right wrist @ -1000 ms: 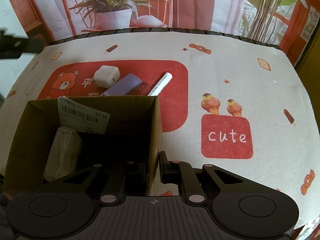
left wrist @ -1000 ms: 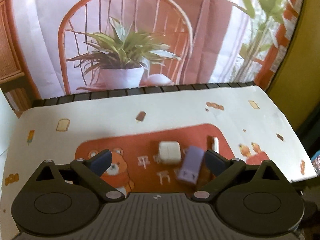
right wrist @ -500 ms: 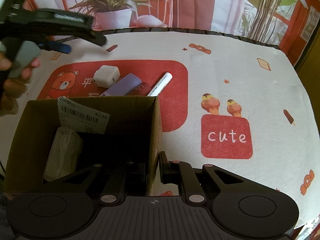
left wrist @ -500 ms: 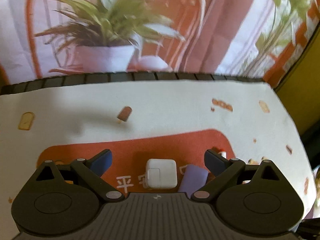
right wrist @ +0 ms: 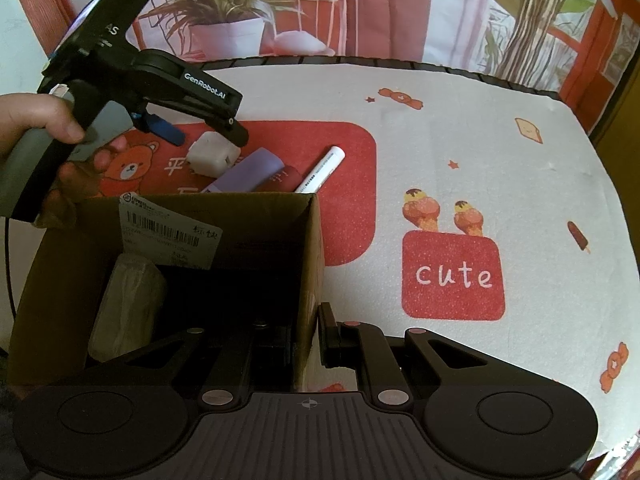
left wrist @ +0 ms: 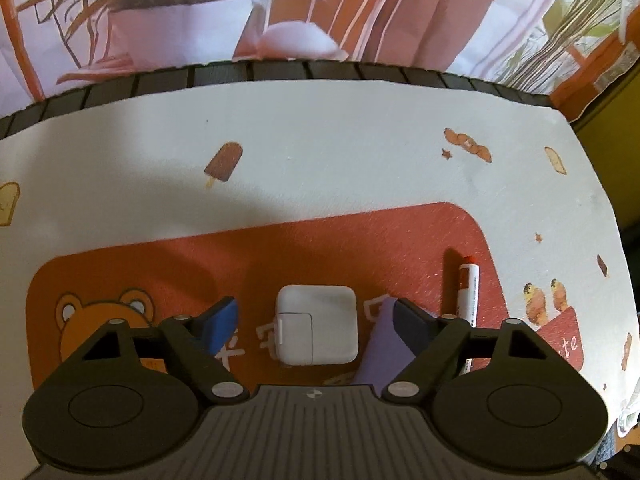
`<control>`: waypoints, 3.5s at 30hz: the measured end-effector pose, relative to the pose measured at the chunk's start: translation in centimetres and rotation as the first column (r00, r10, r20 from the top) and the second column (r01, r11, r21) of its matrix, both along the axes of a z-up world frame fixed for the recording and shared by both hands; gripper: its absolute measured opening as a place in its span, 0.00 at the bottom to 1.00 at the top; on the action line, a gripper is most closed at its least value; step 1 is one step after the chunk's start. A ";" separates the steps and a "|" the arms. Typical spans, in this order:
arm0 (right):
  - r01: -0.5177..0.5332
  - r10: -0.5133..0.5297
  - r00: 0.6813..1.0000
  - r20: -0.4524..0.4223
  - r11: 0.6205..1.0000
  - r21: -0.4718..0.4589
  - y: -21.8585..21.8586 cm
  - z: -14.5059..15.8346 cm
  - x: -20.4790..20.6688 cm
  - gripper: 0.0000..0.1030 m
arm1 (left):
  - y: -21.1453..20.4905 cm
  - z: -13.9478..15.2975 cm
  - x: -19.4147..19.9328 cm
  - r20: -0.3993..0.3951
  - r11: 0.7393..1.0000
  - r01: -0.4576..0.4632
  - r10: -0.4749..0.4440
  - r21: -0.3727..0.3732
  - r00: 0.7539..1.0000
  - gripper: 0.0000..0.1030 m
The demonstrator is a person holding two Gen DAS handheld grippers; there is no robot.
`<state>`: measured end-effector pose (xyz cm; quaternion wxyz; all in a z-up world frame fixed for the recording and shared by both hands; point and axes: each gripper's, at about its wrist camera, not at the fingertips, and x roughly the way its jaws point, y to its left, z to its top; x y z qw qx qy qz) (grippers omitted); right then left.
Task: Organize rigid objects
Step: 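Close the left tool fingers on the white charger, then lift the white charger with the left tool and carry it over the box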
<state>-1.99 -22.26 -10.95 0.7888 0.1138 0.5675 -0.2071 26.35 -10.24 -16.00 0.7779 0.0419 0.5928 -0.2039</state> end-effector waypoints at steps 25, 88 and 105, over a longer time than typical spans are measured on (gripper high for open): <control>0.001 -0.001 1.000 0.001 1.000 0.006 -0.2 0.1 0.1 0.11 | -0.3 -1.2 0.5 -0.045 0.999 -0.015 0.017 0.043 0.999 0.48; -0.009 0.009 1.000 0.005 1.000 0.003 -0.1 0.4 -0.1 0.11 | 1.4 7.1 -14.9 -0.092 0.965 0.111 -0.136 -0.237 0.986 0.48; -0.011 0.011 1.000 0.004 1.000 0.002 -0.1 0.4 -0.1 0.11 | -1.7 3.7 -13.7 -0.178 0.969 0.151 -0.186 -0.197 0.966 0.48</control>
